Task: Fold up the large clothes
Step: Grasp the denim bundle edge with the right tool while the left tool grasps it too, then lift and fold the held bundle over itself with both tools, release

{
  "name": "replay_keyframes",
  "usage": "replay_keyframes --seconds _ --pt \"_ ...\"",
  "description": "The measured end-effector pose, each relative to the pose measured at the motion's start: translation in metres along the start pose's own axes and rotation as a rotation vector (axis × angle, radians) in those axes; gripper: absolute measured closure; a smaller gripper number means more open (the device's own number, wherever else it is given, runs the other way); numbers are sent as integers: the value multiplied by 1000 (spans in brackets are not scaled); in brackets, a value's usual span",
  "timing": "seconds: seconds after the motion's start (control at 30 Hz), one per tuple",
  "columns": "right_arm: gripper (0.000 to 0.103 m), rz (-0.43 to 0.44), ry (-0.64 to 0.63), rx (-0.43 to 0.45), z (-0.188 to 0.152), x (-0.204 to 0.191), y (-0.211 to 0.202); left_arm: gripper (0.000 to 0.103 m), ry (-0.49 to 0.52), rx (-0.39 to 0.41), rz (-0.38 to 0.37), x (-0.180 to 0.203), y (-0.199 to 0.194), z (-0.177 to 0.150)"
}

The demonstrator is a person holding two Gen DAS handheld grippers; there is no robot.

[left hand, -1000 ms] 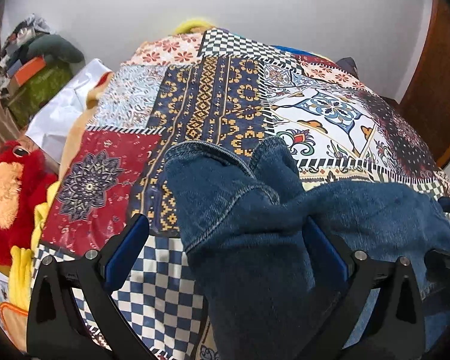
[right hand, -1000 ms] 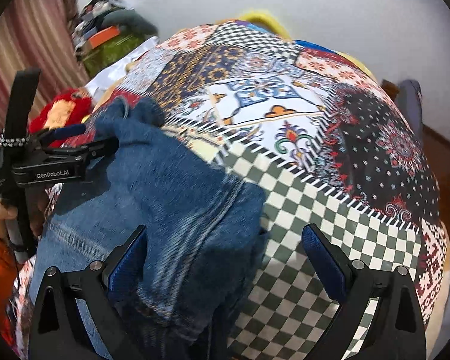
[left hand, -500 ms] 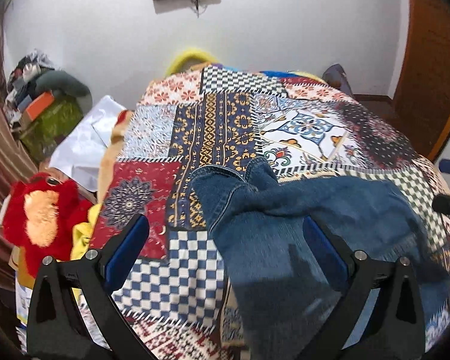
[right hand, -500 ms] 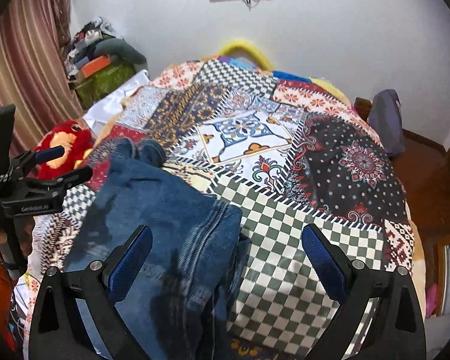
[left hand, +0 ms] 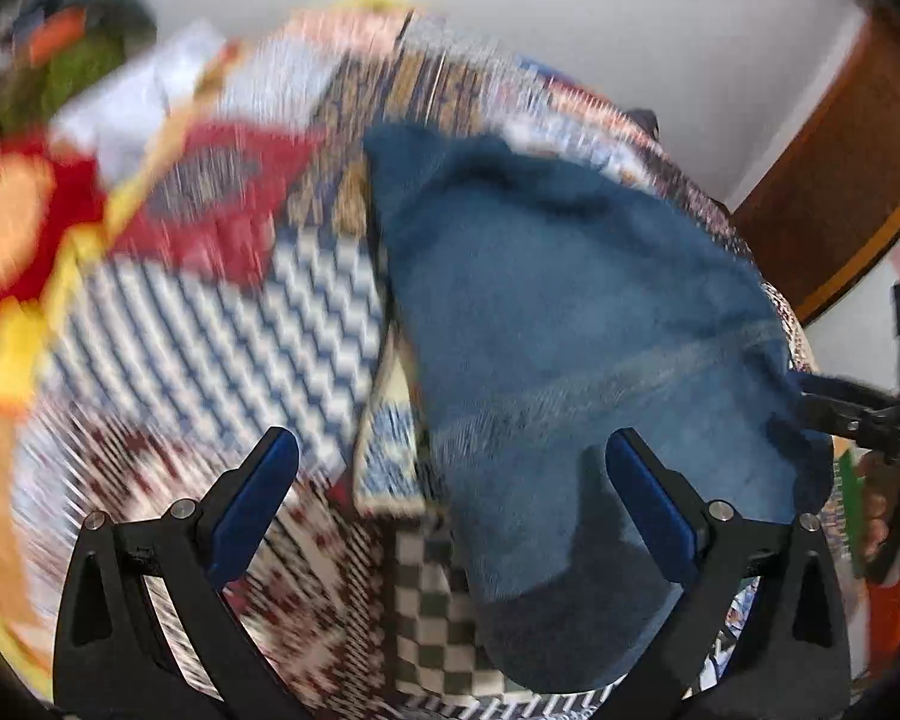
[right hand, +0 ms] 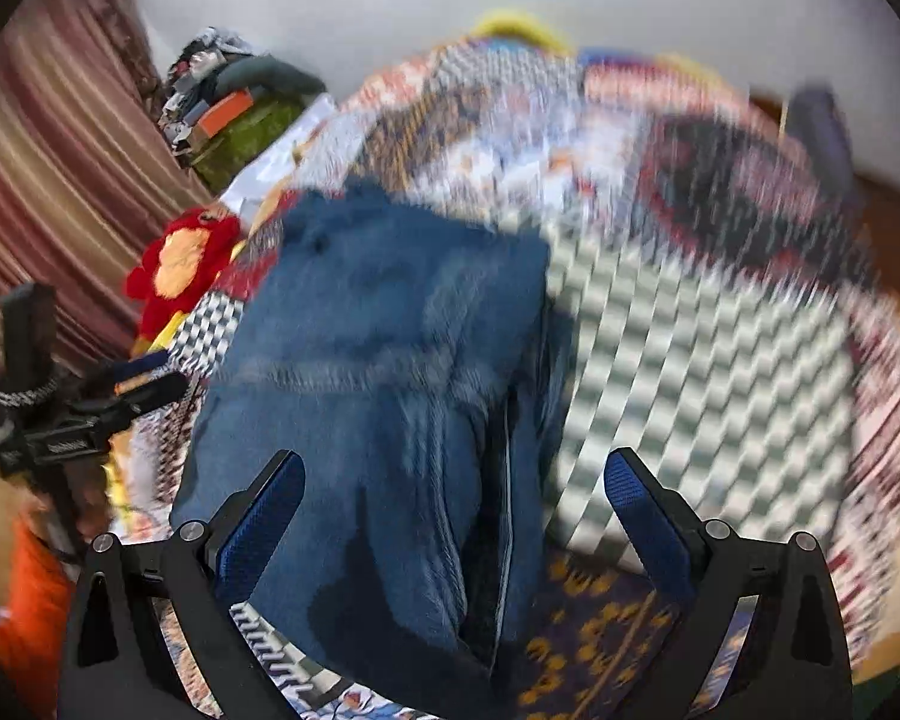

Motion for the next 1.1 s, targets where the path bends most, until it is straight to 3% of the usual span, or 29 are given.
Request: replay_keyframes --seconds 0.1,0.17,0.37,0.6,0.7,0.8,0.83,0.97,1.1 --pt "4 24 71 -108 -9 16 32 0 -155 -17 -162 -23 15 -9" --pt "4 84 106 -153 -10 23 47 0 -223 -27 -230 -33 24 -10" --pt "3 258 185 -228 -5 33 79 0 -264 -70 -301 -38 51 0" --pt "4 279 179 -215 13 25 92 0 -264 -123 -364 -23 76 15" --pt "14 272 166 -203 21 20 95 0 -242 -144 -375 -10 85 21" --pt "33 281 174 -200 25 19 94 2 -235 -162 -345 2 92 27" --pt "40 298 186 -197 24 18 93 5 -230 -165 -336 6 93 30" --pt "53 286 195 -164 24 13 85 26 -181 -159 -313 28 82 36" --pt "60 261 169 -141 28 2 66 33 -120 -119 -295 47 60 39"
Point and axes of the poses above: each gripper's, at about its wrist camera, not at the fingertips, and y roughly the way its jaws point, x to its right, z to its top, the point moved 1 cm from there along y, roughly the way its jaws point, and after that the axes turned 12 degrees about -z, right-handed, at the moved point
